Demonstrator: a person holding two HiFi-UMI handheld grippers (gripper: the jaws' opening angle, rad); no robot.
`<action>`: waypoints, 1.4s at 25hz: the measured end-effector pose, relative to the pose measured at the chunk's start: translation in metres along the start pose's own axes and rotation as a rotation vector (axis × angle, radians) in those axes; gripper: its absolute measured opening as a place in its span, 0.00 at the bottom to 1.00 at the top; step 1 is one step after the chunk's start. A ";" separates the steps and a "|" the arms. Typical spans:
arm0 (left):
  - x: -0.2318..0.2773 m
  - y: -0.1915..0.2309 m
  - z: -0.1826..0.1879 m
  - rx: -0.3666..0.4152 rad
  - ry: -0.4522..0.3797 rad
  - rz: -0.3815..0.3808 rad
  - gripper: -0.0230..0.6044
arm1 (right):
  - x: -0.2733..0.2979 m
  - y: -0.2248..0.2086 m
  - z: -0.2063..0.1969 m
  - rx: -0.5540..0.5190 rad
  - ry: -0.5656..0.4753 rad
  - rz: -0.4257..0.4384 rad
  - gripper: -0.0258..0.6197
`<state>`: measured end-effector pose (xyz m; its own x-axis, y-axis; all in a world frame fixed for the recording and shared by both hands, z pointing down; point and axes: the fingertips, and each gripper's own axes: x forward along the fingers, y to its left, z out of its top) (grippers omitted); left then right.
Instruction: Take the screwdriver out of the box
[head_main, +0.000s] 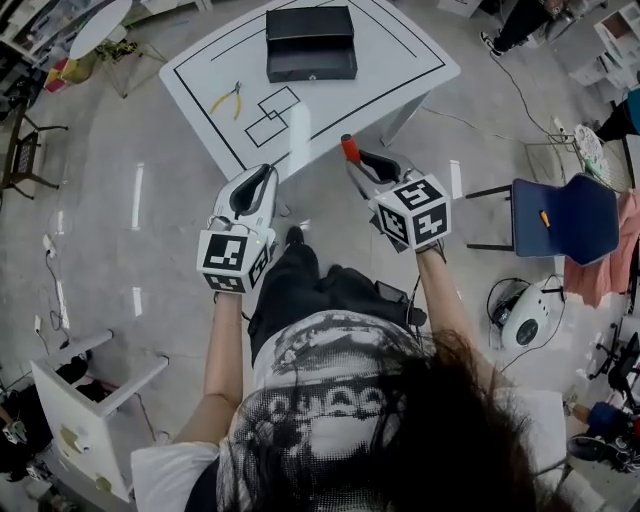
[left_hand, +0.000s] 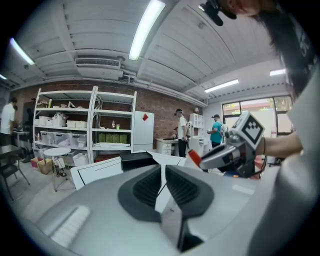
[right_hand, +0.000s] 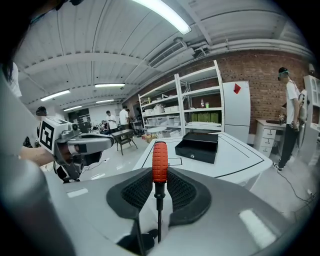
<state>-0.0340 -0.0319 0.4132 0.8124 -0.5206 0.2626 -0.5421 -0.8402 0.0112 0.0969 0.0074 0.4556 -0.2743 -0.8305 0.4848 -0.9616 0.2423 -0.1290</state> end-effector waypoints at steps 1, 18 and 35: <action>-0.004 -0.008 -0.002 -0.001 -0.001 0.005 0.04 | -0.007 0.001 -0.005 -0.002 -0.001 0.004 0.18; -0.057 -0.077 -0.012 0.011 -0.003 0.042 0.04 | -0.072 0.033 -0.039 -0.043 -0.007 0.053 0.18; -0.065 -0.098 -0.020 0.023 -0.006 0.050 0.04 | -0.088 0.038 -0.051 -0.056 -0.024 0.067 0.18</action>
<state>-0.0380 0.0877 0.4142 0.7859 -0.5629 0.2561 -0.5770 -0.8164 -0.0235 0.0852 0.1153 0.4525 -0.3384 -0.8234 0.4555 -0.9393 0.3243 -0.1116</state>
